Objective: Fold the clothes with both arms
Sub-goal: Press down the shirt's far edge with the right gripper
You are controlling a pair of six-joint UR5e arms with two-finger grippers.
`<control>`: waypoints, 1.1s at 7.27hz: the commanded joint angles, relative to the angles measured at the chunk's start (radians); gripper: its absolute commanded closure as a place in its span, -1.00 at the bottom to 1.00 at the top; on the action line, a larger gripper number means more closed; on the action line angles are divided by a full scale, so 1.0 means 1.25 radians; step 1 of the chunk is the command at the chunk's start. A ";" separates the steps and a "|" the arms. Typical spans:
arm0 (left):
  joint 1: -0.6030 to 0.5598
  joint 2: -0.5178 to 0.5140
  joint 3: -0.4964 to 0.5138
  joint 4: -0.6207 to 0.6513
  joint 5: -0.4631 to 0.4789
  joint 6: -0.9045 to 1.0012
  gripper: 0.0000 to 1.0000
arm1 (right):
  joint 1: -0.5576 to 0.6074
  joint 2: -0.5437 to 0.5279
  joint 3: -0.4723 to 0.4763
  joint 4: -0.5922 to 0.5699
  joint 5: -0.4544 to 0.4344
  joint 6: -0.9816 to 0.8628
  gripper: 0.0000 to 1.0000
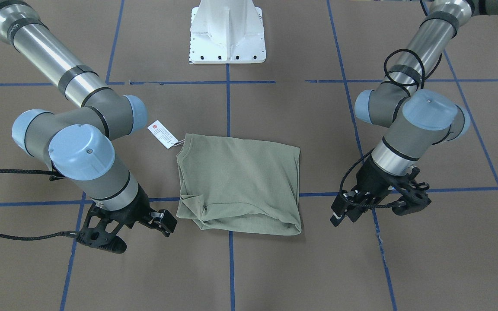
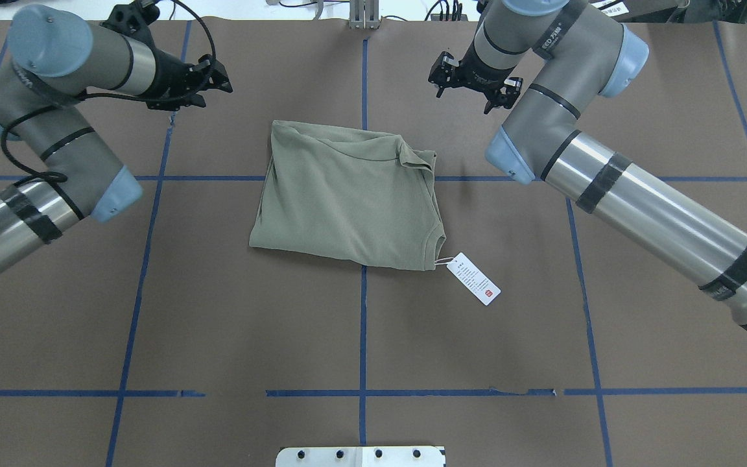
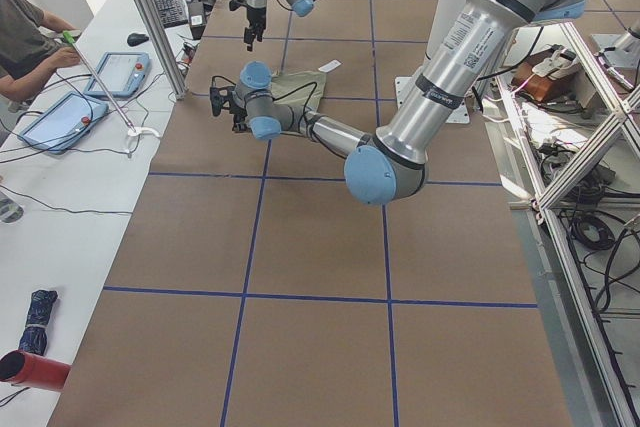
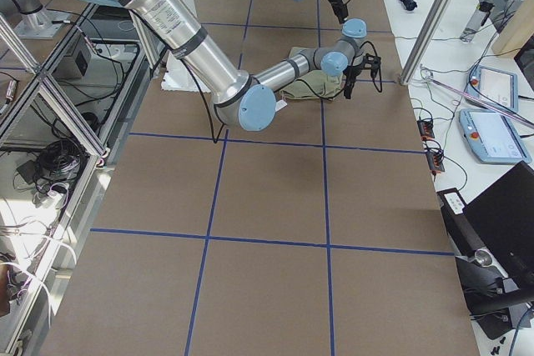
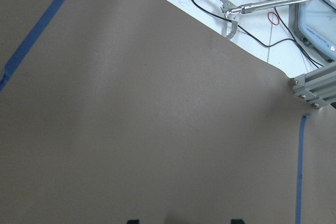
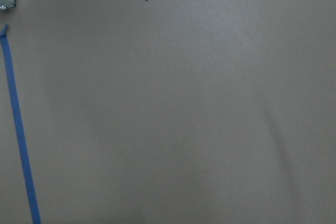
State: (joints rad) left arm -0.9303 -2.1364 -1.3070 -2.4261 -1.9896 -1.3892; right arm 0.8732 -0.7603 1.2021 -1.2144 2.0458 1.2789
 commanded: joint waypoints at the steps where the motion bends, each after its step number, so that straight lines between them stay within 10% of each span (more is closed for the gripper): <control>1: -0.053 0.076 -0.067 0.006 -0.073 0.099 -0.27 | -0.066 -0.031 0.087 -0.004 -0.030 0.046 1.00; 8: -0.071 0.114 -0.108 0.007 -0.090 0.106 -0.28 | -0.186 0.033 -0.003 0.001 -0.218 0.131 1.00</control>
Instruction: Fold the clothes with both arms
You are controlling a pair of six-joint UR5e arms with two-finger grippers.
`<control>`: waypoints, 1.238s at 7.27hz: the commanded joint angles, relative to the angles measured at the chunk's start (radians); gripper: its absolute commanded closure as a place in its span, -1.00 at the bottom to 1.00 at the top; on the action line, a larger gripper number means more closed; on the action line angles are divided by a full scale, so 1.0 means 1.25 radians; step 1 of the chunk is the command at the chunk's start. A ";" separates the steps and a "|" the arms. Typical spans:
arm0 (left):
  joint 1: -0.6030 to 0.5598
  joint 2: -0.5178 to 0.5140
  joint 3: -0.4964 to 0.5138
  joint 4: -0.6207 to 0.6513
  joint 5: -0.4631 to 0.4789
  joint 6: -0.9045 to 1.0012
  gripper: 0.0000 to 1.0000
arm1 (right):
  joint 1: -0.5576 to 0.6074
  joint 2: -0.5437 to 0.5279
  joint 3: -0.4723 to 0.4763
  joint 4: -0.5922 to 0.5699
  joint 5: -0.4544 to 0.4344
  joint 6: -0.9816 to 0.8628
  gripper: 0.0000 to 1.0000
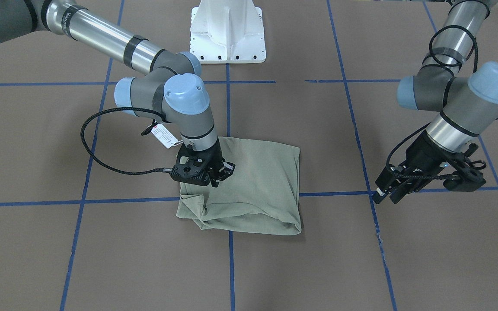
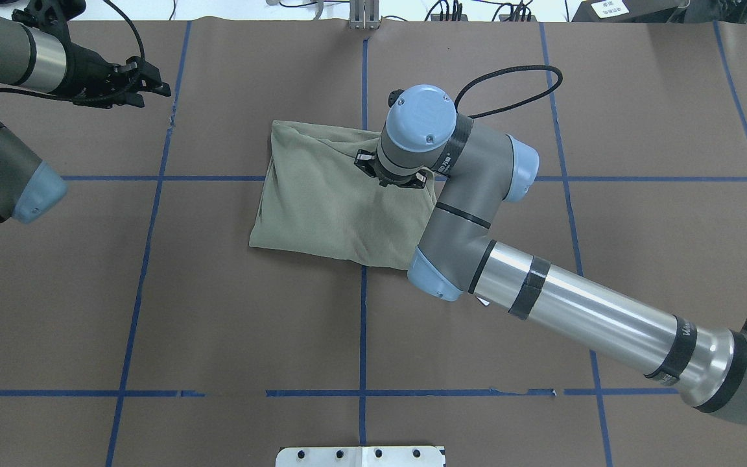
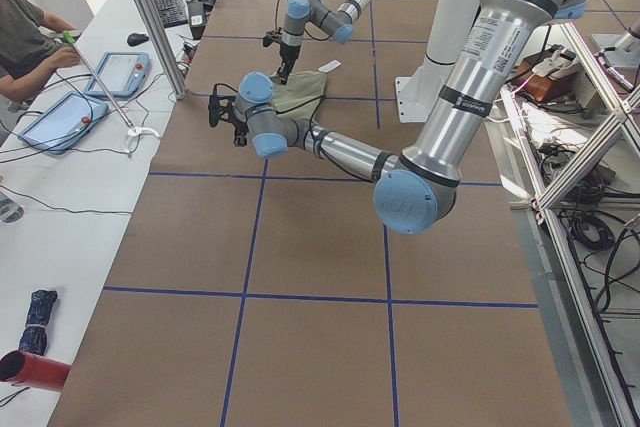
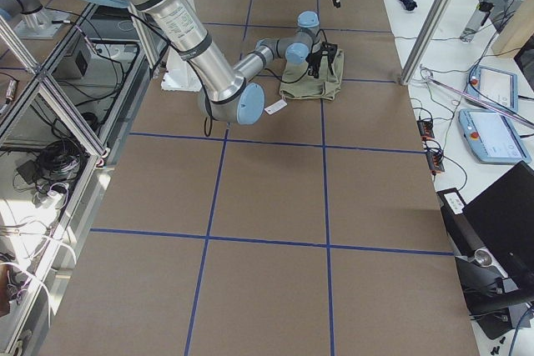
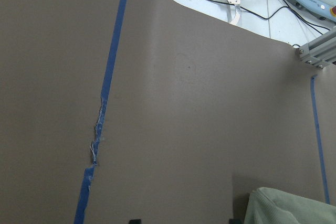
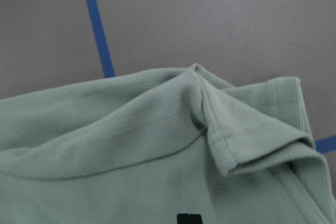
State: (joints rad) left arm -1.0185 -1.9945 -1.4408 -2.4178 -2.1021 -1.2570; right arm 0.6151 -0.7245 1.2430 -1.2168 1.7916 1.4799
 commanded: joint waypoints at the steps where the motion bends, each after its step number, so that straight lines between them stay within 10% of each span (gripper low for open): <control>1: 0.001 0.000 -0.001 0.000 0.000 -0.001 -0.28 | 0.054 0.003 -0.069 0.004 -0.013 -0.087 1.00; 5: -0.001 0.028 -0.008 -0.002 -0.003 0.003 -0.27 | 0.244 -0.064 -0.052 -0.005 0.163 -0.251 1.00; 8: -0.073 0.157 -0.059 0.004 -0.007 0.280 -0.26 | 0.393 -0.284 0.139 -0.061 0.299 -0.498 1.00; 9: -0.125 0.200 -0.065 0.006 -0.032 0.408 -0.26 | 0.461 -0.324 0.180 -0.130 0.349 -0.644 0.15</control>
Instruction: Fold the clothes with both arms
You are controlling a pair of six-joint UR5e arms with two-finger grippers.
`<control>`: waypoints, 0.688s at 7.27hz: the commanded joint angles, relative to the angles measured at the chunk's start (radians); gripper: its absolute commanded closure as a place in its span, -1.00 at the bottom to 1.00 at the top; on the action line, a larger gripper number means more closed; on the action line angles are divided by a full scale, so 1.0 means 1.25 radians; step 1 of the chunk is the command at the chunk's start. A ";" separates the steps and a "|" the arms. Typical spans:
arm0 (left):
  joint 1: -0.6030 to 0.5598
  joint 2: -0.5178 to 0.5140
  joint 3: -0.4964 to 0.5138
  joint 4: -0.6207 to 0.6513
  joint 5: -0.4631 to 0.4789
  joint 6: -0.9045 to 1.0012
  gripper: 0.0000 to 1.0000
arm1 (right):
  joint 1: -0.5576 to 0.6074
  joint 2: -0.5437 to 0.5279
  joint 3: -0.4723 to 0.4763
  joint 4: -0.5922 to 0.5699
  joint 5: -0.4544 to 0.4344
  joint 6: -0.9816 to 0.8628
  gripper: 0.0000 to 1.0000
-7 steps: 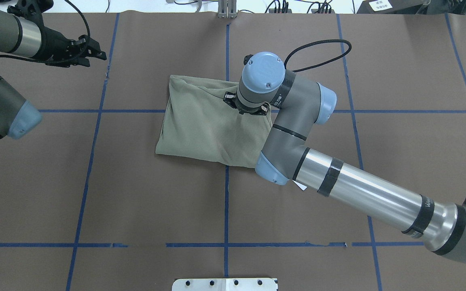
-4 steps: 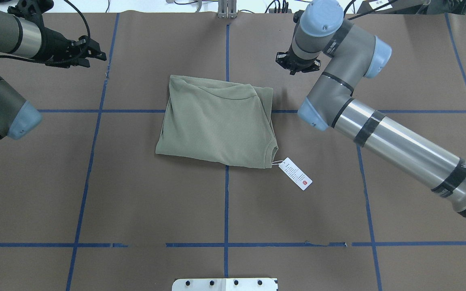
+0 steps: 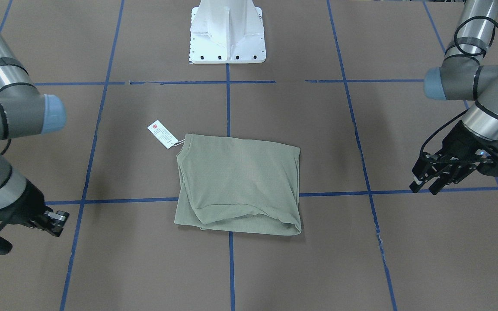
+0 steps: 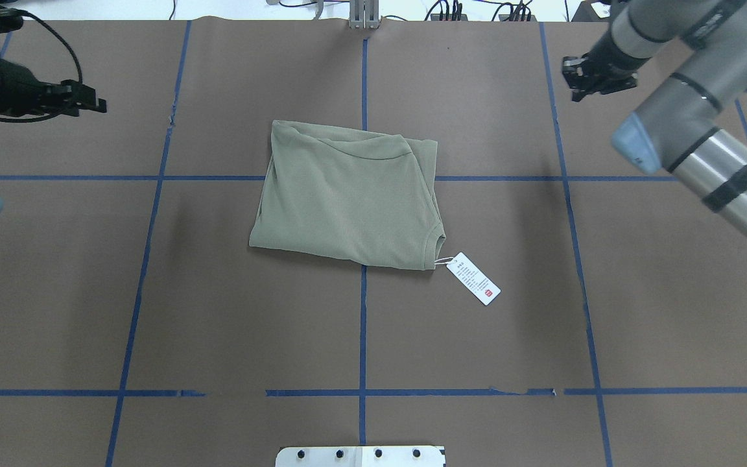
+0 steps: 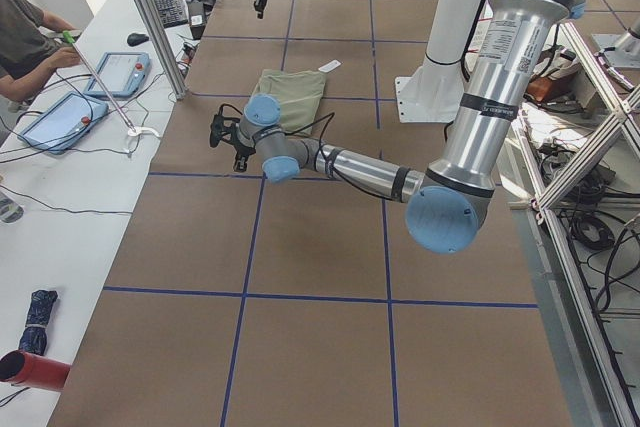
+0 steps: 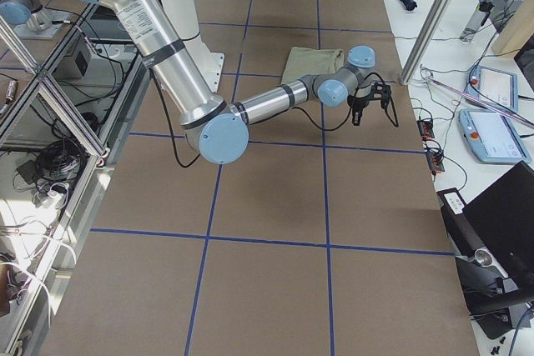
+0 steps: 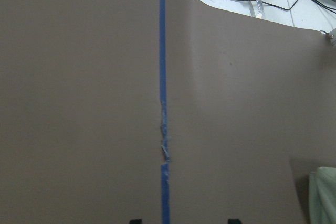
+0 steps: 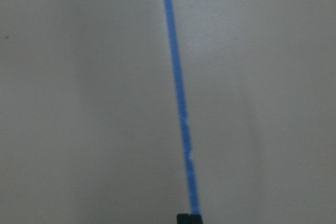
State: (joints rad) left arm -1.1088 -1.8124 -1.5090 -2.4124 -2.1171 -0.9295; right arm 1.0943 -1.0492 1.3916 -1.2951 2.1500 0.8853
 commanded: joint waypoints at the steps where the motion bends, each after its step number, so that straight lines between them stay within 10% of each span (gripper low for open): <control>1: -0.121 0.076 -0.011 0.049 -0.043 0.281 -0.26 | 0.113 -0.112 0.117 -0.144 0.068 -0.292 -0.99; 5: -0.312 0.085 -0.089 0.492 -0.169 0.688 -0.40 | 0.263 -0.237 0.214 -0.346 0.116 -0.637 -1.00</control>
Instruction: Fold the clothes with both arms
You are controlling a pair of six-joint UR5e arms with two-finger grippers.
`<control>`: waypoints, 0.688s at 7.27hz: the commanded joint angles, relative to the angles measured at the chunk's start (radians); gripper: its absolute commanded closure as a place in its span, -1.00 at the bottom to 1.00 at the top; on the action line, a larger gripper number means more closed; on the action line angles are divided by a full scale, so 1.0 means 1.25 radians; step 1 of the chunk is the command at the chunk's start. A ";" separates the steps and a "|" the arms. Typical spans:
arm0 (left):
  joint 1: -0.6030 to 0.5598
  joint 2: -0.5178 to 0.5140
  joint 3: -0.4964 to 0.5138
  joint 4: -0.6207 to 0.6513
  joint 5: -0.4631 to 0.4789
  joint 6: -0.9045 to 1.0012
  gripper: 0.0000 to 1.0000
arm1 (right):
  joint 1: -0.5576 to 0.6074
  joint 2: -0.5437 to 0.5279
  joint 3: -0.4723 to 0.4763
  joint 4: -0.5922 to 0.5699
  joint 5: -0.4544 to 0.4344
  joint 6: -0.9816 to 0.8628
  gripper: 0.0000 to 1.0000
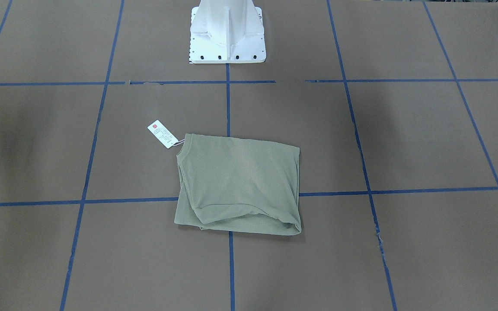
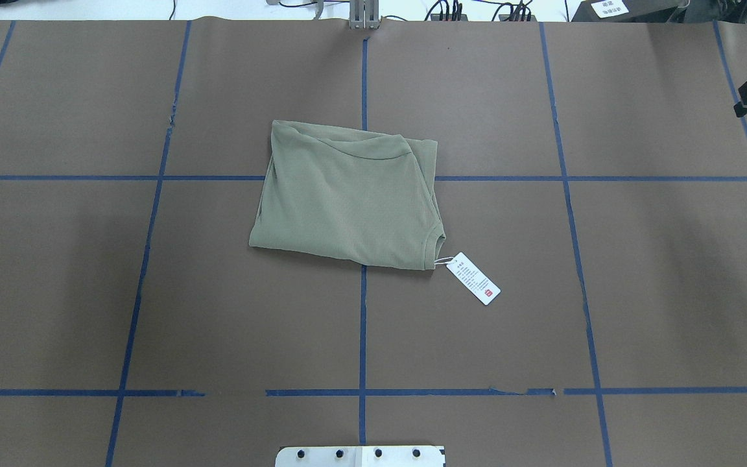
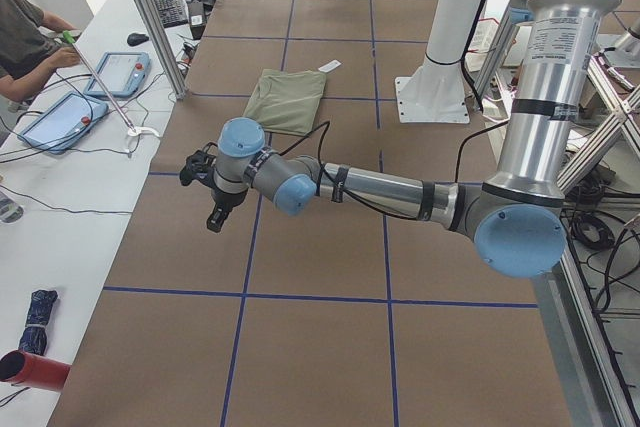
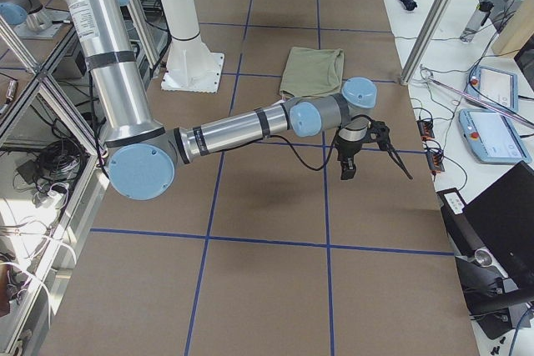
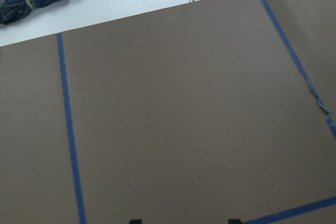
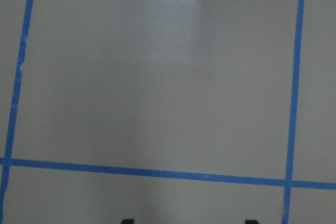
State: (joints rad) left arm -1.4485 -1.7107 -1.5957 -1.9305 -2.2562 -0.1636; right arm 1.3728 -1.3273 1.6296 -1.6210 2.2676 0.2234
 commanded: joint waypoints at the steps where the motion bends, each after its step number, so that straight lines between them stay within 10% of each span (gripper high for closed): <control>1: -0.040 0.056 -0.062 0.112 -0.065 0.076 -0.99 | 0.044 -0.031 0.044 -0.111 0.023 -0.134 -1.00; 5: -0.038 0.172 -0.224 0.118 -0.067 0.051 -1.00 | 0.043 -0.066 0.045 -0.096 0.018 -0.126 -1.00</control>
State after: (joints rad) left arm -1.4960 -1.5478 -1.8104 -1.7837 -2.3380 -0.0803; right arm 1.4261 -1.4009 1.6845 -1.7489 2.2970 0.0600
